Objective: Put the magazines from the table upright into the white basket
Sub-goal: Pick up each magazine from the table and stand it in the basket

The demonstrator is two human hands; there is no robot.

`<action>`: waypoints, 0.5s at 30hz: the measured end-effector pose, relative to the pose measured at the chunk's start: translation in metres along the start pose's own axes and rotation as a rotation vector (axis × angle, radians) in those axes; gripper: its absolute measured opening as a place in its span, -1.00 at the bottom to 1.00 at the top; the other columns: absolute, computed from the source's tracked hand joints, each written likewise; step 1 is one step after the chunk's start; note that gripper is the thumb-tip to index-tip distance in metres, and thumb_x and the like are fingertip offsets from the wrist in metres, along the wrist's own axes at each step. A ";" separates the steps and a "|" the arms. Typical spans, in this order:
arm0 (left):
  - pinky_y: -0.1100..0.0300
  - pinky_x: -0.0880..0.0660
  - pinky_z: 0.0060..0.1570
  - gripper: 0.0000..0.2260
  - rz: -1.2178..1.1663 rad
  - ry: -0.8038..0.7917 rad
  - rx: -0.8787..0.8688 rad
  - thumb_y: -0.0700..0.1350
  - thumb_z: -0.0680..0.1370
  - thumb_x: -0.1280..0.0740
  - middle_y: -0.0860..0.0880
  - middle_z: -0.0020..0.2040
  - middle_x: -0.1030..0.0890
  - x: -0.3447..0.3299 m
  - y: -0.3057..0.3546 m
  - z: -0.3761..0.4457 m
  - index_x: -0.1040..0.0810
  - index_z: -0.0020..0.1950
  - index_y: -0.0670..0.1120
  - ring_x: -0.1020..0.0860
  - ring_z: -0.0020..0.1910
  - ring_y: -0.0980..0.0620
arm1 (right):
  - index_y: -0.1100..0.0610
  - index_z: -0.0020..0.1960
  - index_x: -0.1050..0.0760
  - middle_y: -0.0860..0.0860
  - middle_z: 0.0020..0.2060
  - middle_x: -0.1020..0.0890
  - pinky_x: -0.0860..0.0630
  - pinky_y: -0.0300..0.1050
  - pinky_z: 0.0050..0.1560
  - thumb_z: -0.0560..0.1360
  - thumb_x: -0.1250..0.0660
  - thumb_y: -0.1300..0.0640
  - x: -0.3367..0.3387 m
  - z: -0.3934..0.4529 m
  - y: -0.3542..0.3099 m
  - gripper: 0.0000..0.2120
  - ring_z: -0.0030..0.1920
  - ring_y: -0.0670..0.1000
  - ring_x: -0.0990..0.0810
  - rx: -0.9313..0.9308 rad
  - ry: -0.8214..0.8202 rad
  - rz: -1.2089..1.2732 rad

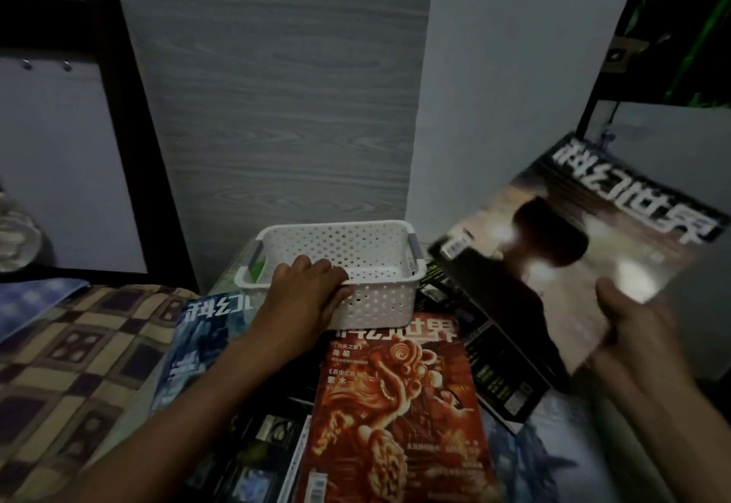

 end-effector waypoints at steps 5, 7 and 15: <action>0.07 -0.18 -0.13 -0.76 -0.108 -0.055 -0.025 -0.18 0.44 -0.37 0.02 -0.06 -0.65 -0.001 -0.003 0.000 -0.48 0.05 0.06 -0.49 -0.10 -0.06 | 0.10 0.33 -0.43 0.05 -0.05 -0.67 -0.65 -0.08 -0.29 0.55 -0.20 0.39 -0.074 0.021 -0.005 -0.60 -0.23 -0.04 -0.70 0.096 -0.103 0.026; 0.06 -0.18 -0.14 -0.76 -0.060 -0.039 -0.035 -0.20 0.44 -0.35 0.02 -0.09 -0.64 -0.004 -0.011 0.011 -0.47 0.03 0.07 -0.48 -0.11 -0.07 | 0.07 0.38 -0.37 0.03 -0.05 -0.68 -0.64 -0.08 -0.29 0.54 -0.21 0.41 -0.099 0.029 0.005 -0.53 -0.26 -0.04 -0.70 0.120 -0.096 0.004; 0.03 -0.20 -0.04 -0.81 0.036 -0.161 0.053 -0.17 0.49 -0.31 -0.05 0.02 -0.62 -0.052 -0.057 0.081 -0.50 0.08 0.00 -0.45 0.03 -0.14 | 0.17 0.32 -0.42 0.18 0.17 -0.63 -0.51 0.27 0.23 0.51 -0.28 0.37 -0.145 0.071 0.045 -0.61 0.16 0.23 -0.61 0.191 -0.084 -0.091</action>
Point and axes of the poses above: each hand's wrist, its own z-axis towards the middle knuckle, its own x-axis out of the back of the hand, y = z × x, the point moved 4 cm from there along z, towards the middle knuckle
